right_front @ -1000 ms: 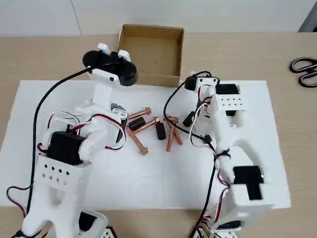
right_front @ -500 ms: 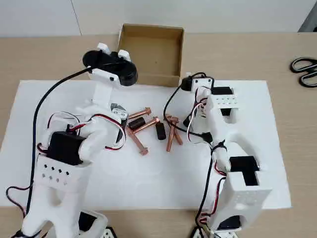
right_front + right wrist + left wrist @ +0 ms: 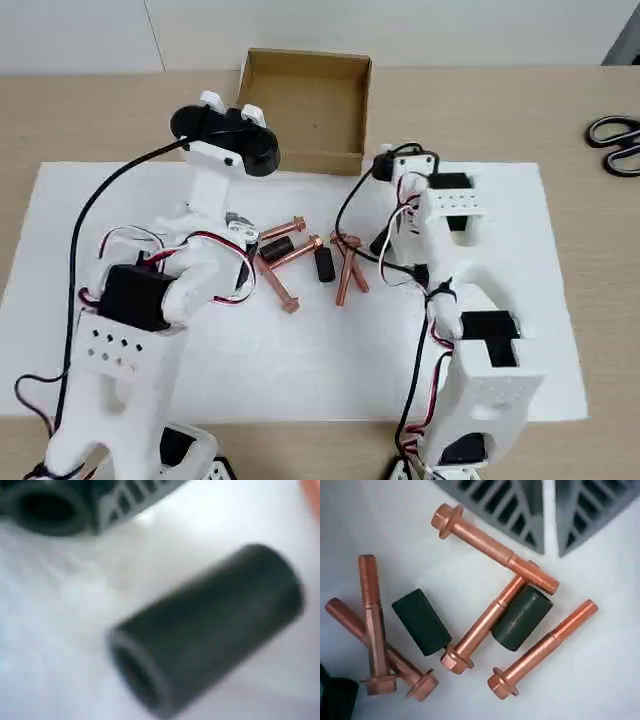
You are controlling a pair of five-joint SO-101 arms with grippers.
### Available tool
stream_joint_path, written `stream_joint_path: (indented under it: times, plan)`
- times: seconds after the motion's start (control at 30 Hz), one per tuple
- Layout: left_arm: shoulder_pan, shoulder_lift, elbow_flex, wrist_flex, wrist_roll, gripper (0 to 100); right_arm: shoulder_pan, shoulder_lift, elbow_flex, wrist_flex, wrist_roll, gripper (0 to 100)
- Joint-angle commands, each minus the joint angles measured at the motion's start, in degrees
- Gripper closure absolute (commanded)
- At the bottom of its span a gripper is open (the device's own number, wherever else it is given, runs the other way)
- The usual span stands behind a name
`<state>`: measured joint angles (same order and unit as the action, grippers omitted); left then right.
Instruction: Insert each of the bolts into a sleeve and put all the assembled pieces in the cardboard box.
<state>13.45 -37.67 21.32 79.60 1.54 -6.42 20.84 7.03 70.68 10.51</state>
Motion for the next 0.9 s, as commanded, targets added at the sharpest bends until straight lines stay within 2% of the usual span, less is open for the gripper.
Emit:
stream_joint_path:
  times: [0.0,0.13,0.3,0.4,0.63,0.87]
  plan:
    - [0.35,-0.09,-0.31,-1.93,0.26,99,0.48,2.77,0.53,4.18,0.53,99.5]
    - [0.35,-0.09,-0.31,-2.02,0.26,99,1.27,2.59,-4.13,11.65,1.41,99.4]
    - [0.35,-0.09,-0.31,-2.02,0.26,99,0.22,-3.91,-25.32,27.82,1.67,99.4]
    - [0.35,-0.09,-0.31,-2.11,0.26,99,-1.10,-10.86,-32.88,28.26,1.49,99.5]
    - [0.35,-0.53,0.22,-2.81,0.00,99,-12.88,-32.84,-21.01,28.62,1.49,99.5]
    - [0.35,-0.53,1.98,-3.25,0.18,99,-13.67,-58.95,-11.34,28.35,1.41,99.5]
